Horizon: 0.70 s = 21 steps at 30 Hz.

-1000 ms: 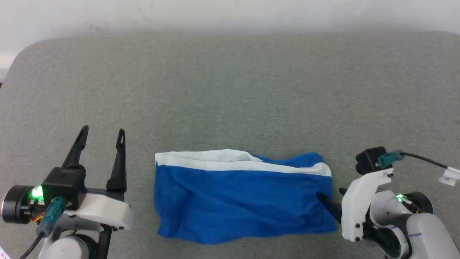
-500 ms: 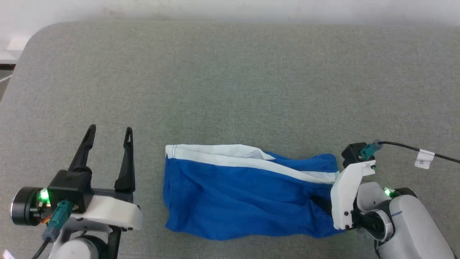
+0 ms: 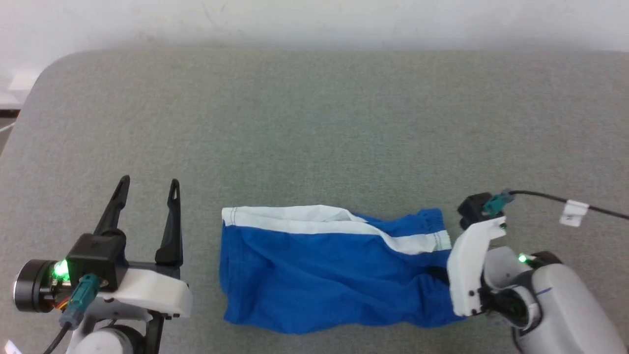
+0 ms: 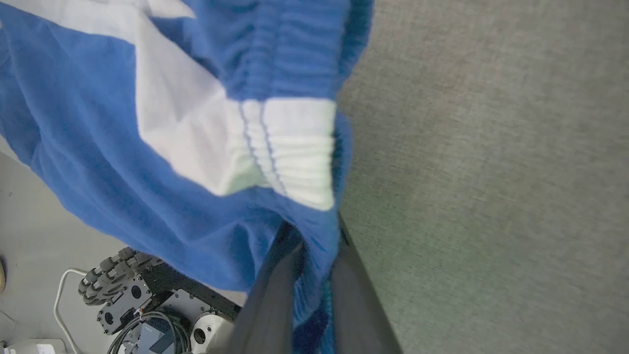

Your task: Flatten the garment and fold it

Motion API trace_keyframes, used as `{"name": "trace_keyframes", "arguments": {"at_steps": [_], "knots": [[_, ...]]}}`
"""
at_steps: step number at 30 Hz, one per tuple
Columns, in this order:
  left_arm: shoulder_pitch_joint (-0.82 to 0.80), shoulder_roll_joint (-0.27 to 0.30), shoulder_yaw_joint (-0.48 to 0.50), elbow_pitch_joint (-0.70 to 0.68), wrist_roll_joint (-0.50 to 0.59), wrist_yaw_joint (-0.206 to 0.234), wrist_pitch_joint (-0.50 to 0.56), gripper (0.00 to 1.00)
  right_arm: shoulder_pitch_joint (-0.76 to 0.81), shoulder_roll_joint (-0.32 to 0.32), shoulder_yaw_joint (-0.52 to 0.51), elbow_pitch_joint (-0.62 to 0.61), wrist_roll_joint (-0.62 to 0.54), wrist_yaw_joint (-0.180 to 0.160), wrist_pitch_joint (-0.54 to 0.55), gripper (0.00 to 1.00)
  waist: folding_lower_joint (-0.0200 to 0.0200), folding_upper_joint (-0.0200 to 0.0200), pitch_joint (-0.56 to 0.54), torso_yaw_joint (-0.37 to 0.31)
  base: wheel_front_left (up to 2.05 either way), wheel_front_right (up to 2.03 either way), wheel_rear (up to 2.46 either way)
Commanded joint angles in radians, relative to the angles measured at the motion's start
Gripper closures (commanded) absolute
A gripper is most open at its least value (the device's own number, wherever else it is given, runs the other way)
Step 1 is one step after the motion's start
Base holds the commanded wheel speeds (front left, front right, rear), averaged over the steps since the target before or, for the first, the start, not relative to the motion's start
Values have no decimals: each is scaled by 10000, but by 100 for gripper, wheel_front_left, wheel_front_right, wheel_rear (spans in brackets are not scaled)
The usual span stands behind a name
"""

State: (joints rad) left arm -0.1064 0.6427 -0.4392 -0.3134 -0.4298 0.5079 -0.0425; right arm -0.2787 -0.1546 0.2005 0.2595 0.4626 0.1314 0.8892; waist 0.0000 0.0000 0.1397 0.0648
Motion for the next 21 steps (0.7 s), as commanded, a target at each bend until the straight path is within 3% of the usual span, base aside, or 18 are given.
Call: {"name": "trace_keyframes", "arguments": {"at_steps": [1,8,13,16,21], "knots": [[122,68,-4,-37,25,86,27,0,38,-198,-89,-133,97,-7,96,100,0,0,-131,-167,0,0,0],[274,150,-42,-156,36,178,155,0,322,-1175,-1241,-479,114,-7,604,100,0,0,-239,-439,0,0,0],[350,177,-82,-202,41,223,232,0,577,-1388,-2289,-496,-15,-7,1060,100,0,0,-278,-524,0,0,0],[408,187,-78,-220,37,272,243,0,708,-1177,-2913,-557,-50,-7,1708,100,0,0,-286,-582,0,0,0],[429,231,-76,-255,57,326,291,0,686,154,-3715,-1027,765,-7,3198,100,0,0,-266,-610,0,0,0]]}}
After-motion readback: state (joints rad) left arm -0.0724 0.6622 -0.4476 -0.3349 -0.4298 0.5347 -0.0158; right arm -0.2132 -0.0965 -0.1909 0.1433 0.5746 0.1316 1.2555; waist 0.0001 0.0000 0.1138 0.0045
